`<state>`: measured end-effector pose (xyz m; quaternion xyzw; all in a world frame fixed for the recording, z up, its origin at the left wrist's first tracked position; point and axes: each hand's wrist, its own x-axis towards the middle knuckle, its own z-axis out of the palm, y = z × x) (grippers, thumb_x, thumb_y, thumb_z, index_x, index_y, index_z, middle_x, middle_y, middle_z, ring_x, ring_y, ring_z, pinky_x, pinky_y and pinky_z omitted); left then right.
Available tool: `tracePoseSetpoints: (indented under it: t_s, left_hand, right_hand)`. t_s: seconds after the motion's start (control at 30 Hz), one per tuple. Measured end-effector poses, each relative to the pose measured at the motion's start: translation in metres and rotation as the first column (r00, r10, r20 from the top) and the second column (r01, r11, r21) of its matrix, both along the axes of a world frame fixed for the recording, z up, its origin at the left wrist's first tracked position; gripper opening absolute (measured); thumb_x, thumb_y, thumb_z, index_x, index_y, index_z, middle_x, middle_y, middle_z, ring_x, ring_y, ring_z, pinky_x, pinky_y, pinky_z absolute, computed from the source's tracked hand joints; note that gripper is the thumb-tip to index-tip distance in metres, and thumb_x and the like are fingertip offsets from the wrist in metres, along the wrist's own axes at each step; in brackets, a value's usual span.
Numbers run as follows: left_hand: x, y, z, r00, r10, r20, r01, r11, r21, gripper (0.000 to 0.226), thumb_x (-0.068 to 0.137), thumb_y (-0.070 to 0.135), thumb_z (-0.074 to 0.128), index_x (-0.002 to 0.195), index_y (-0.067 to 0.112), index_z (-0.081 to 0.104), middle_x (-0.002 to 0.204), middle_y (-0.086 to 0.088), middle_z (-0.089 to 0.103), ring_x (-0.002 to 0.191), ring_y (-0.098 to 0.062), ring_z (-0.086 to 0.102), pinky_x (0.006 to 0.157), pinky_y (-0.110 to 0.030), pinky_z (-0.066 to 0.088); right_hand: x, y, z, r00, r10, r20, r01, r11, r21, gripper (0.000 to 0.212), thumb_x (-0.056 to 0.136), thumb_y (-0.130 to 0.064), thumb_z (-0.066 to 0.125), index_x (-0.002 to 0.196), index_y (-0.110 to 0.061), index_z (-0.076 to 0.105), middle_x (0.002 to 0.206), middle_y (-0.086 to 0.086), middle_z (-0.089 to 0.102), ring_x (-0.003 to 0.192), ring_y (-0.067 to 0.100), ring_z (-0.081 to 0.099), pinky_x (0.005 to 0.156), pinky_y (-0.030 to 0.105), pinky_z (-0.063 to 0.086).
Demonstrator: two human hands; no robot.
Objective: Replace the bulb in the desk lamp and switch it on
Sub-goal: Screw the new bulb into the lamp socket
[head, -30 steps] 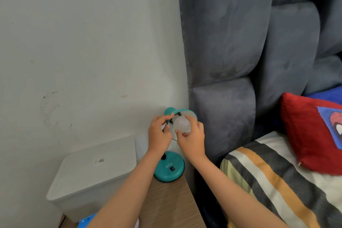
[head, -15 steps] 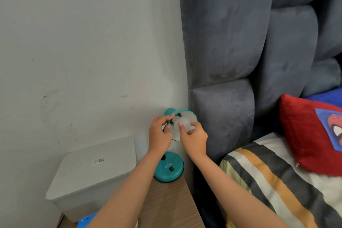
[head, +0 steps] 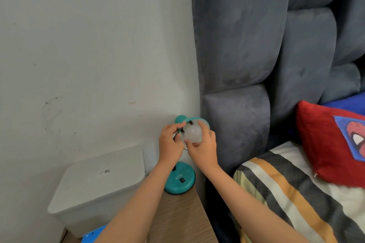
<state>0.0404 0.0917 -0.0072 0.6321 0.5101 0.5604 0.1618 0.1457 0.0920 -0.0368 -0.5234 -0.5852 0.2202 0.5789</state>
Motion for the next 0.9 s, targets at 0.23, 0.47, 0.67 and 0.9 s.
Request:
tracePoseSetpoints:
  t_s: [0.23,0.47,0.67,0.9]
  left_hand:
    - [0.001,0.001,0.000,1.000,0.004,-0.020,-0.004,1.000,-0.002,0.043,0.084,-0.012,0.048,0.107,0.020,0.065,0.107,-0.004,0.058,0.093,0.002,0.053,0.082,0.003,0.036]
    - [0.001,0.001,0.000,1.000,0.004,0.001,-0.004,1.000,-0.007,0.042,0.085,-0.010,0.048,0.108,0.021,0.065,0.106,-0.005,0.058,0.093,0.000,0.053,0.081,0.002,0.037]
    - [0.000,0.000,0.000,1.000,0.004,0.005,-0.004,1.000,-0.008,0.043,0.084,-0.011,0.047,0.107,0.021,0.065,0.106,-0.005,0.058,0.094,0.002,0.053,0.082,0.002,0.036]
    - [0.000,0.000,0.000,1.000,-0.001,-0.006,0.001,1.000,-0.015,0.041,0.086,-0.009,0.048,0.109,0.020,0.065,0.107,-0.005,0.057,0.093,0.000,0.053,0.081,0.003,0.036]
  right_hand:
    - [0.000,0.003,-0.001,0.994,-0.050,-0.095,0.045,0.998,-0.053,0.050,0.082,-0.024,0.068,0.125,-0.010,0.048,0.118,0.014,0.058,0.094,0.020,0.060,0.069,0.011,0.044]
    - [0.001,0.006,-0.006,1.000,-0.019,-0.010,0.019,1.000,-0.010,0.051,0.081,-0.021,0.069,0.128,-0.016,0.049,0.118,0.012,0.055,0.096,0.026,0.064,0.075,0.014,0.047]
    - [-0.001,0.006,-0.007,1.000,0.000,0.009,0.000,0.999,0.034,0.057,0.080,-0.018,0.071,0.132,-0.017,0.045,0.126,0.012,0.046,0.096,0.026,0.063,0.067,0.000,0.044]
    - [0.001,0.011,-0.008,0.999,-0.035,0.000,0.035,0.999,0.008,0.052,0.080,-0.026,0.071,0.126,-0.017,0.050,0.113,0.011,0.061,0.090,0.024,0.067,0.062,-0.005,0.040]
